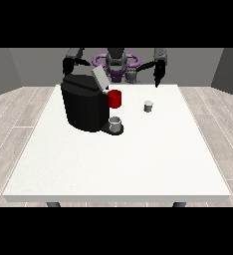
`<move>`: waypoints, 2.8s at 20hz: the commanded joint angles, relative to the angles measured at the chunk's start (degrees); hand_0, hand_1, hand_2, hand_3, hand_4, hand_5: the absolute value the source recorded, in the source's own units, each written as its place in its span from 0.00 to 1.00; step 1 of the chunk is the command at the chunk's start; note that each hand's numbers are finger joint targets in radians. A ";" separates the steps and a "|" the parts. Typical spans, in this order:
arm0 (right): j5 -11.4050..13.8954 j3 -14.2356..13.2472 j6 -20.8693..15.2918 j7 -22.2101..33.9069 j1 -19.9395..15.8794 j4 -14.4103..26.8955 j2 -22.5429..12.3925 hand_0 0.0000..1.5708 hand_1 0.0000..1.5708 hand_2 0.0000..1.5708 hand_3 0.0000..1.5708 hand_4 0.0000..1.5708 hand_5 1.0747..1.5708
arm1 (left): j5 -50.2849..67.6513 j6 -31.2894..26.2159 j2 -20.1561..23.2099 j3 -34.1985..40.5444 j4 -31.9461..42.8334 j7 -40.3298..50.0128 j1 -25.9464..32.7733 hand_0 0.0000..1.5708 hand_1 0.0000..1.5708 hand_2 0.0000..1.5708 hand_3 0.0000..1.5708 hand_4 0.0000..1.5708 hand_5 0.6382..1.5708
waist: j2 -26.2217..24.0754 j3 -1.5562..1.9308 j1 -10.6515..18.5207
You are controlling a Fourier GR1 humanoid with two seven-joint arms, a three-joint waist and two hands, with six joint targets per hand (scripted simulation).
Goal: Insert the coffee pod into the coffee machine and close the lid
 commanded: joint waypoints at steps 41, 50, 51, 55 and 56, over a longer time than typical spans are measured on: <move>3.17 -1.13 -2.86 -5.01 -11.19 8.92 1.23 0.00 0.00 0.00 0.00 0.25 1.00 | -24.90 -0.42 12.94 2.43 44.52 -9.75 -27.23 0.65 0.65 0.70 0.60 0.00 1.00 | 15.65 -0.07 -7.22; 4.35 -0.12 -4.61 -3.45 -11.35 12.39 2.64 0.00 0.00 0.00 0.00 0.21 1.00 | -29.89 2.05 7.68 -2.21 42.81 -8.28 -25.76 0.77 0.77 0.78 0.71 0.00 1.00 | 10.98 -0.05 -6.62; 3.39 -1.17 -4.02 -4.08 -12.88 12.73 2.07 0.00 0.00 0.00 0.00 0.21 1.00 | -29.94 3.24 6.98 -1.87 42.64 -8.26 -26.48 0.80 0.80 0.79 0.70 0.00 1.00 | 12.16 -0.05 -6.83; 3.64 -1.97 -3.63 -5.14 -13.01 16.15 1.11 0.00 0.00 0.00 0.00 0.19 1.00 | -30.95 2.03 5.83 -2.86 41.78 -7.41 -26.91 0.82 0.82 0.82 0.71 0.05 1.00 | 10.93 -0.04 -5.34; 2.72 -3.72 -4.44 -5.61 -14.04 16.20 0.78 0.00 0.00 0.00 0.00 0.20 1.00 | -30.76 2.25 6.61 -2.25 42.43 -9.30 -26.40 0.84 0.84 0.84 0.73 0.04 1.00 | 11.72 -0.04 -4.69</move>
